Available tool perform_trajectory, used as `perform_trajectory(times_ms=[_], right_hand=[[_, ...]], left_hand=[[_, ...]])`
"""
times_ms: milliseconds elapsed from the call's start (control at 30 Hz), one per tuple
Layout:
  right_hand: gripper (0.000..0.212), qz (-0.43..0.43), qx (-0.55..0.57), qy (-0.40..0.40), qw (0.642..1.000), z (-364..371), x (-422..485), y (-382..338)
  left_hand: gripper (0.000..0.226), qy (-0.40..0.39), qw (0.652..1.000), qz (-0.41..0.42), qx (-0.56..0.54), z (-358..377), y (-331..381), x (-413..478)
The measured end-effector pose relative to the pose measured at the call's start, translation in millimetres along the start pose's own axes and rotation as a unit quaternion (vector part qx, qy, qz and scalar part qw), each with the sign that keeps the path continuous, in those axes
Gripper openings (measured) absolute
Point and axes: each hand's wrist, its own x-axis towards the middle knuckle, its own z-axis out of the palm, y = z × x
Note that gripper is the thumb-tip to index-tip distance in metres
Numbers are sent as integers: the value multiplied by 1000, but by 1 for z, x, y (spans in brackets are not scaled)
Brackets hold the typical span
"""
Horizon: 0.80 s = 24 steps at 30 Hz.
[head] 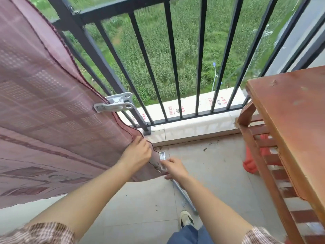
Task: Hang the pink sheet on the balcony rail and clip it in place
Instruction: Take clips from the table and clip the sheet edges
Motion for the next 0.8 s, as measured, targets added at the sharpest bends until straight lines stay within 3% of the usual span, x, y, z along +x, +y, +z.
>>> perform_trajectory(times_ms=[100,233,333,433,633,800], right_hand=[[10,37,154,-29,987,16,11,2],[17,50,278,-39,958,34,22,5],[15,58,287,-40,955,42,29,7],[12,49,277,-33,959,48,35,10],[14,21,261,70,962,23,51,5],[15,56,298,37,952,22,54,3]], left_hand=[[8,45,999,7,-26,-9,-7,3],[8,49,996,1,-69,-15,-7,0],[6,36,996,-18,-80,-16,-6,3],[24,35,994,-39,-98,-15,-7,7],[16,45,994,-31,-92,-24,-9,15],[20,-71,997,-35,-24,-29,-1,35]])
